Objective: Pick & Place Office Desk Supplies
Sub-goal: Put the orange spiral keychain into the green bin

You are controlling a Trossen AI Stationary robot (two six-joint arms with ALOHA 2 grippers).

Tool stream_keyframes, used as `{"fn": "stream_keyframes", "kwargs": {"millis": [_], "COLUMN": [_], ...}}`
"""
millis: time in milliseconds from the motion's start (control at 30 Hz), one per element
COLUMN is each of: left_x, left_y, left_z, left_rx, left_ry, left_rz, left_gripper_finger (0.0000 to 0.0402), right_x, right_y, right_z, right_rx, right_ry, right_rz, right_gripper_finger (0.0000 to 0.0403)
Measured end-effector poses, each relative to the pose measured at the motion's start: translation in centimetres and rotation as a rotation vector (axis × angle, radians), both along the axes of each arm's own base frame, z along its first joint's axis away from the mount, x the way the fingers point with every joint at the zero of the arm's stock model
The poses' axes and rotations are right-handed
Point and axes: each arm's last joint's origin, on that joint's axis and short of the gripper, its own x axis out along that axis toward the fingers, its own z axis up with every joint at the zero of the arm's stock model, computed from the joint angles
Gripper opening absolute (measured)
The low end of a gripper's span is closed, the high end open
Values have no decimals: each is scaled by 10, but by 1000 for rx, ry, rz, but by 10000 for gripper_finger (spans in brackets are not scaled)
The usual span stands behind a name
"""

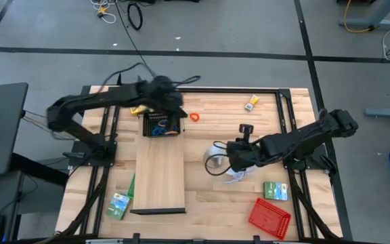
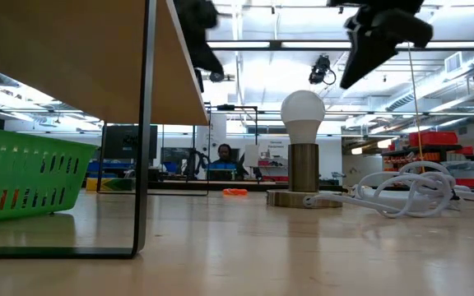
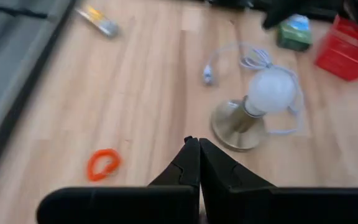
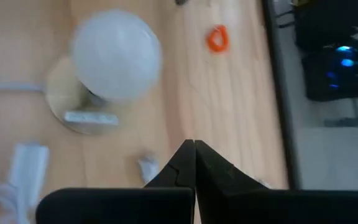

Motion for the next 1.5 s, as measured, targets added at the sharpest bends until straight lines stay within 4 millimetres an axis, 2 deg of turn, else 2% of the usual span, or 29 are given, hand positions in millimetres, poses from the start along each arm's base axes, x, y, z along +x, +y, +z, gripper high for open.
{"fn": "stream_keyframes", "kwargs": {"millis": [300, 467, 633, 767, 933, 1067, 1267, 1500], "left_x": [79, 110, 134, 144, 142, 139, 138, 139], "left_y": [33, 46, 58, 64, 73, 89, 107, 107], "left_z": [-32, -46, -55, -60, -65, -70, -91, -114], "left_rx": [-39, -13, 13, 44, 41, -5, -82, -117], "left_ry": [244, 363, 387, 395, 423, 412, 432, 530], "left_rz": [-62, -55, 17, 80, 108, 167, 216, 211], "left_gripper_finger": [1, 1, 1, 1, 1, 1, 1, 1], "right_x": [-29, -33, -38, -40, -40, -40, -40, -41], "right_y": [-8, -9, -11, -12, -12, -11, -11, -11], "right_z": [12, 14, 15, 15, 15, 14, 14, 14], "right_rx": [-100, -106, -123, -130, -127, -118, -109, -95], "right_ry": [64, 79, 121, 138, 148, 157, 160, 167], "right_rz": [-77, -75, -74, -72, -63, -61, -61, -57], "right_gripper_finger": [0, 0, 0, 0, 0, 0, 0, 0]}}
